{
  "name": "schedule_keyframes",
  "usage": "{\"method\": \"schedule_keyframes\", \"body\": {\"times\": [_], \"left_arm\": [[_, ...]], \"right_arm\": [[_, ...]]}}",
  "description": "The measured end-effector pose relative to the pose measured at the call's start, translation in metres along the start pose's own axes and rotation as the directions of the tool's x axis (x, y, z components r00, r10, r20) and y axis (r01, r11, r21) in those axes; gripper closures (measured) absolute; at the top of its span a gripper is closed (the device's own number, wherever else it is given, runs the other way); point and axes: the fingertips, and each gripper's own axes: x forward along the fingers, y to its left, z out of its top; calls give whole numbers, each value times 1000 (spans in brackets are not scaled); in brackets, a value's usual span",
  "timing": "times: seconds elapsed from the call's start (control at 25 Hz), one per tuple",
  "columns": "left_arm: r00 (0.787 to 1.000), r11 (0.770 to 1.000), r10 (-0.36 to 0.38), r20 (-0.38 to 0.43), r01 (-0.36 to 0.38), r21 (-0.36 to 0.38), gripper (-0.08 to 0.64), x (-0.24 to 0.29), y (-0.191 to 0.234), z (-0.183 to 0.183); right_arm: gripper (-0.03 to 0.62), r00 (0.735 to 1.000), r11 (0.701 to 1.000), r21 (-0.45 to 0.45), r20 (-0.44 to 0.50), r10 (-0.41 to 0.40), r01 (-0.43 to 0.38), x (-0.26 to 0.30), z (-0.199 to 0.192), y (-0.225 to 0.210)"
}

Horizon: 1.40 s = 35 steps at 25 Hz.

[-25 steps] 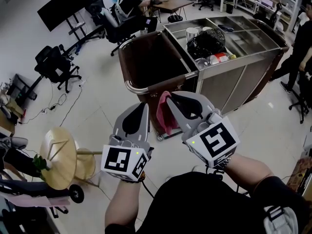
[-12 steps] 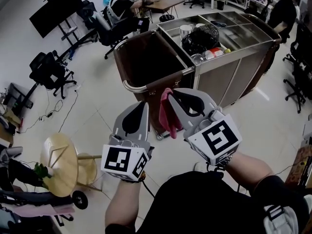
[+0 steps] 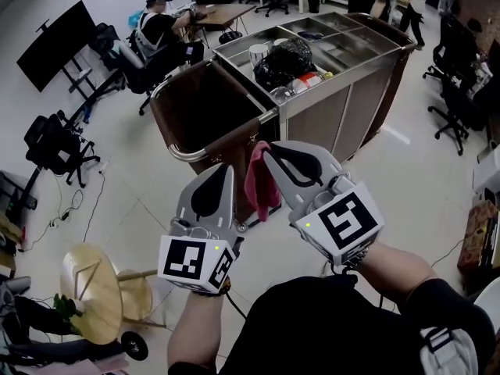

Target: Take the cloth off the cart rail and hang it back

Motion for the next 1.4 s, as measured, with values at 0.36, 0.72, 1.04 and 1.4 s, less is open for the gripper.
{"method": "schedule_keyframes", "body": {"times": [0.36,0.72,1.04,1.4], "left_arm": [[994,994,-108,3,108,-2,558,65,-77,-10],[974,974,-227,-5,227,-22,558,107,-124,-42],[950,950,-311,3,311,-27,558,151,-183,-66],[914,912,-406,1,405,-64,558,244,-225,-49]], "right_arm": [[577,994,994,5,26,-106,105,-64,-4,-75],[577,974,974,21,28,-225,224,-102,-33,-122],[577,952,952,6,35,-305,305,-148,-57,-170],[577,919,919,24,6,-394,393,-166,-29,-257]]}}
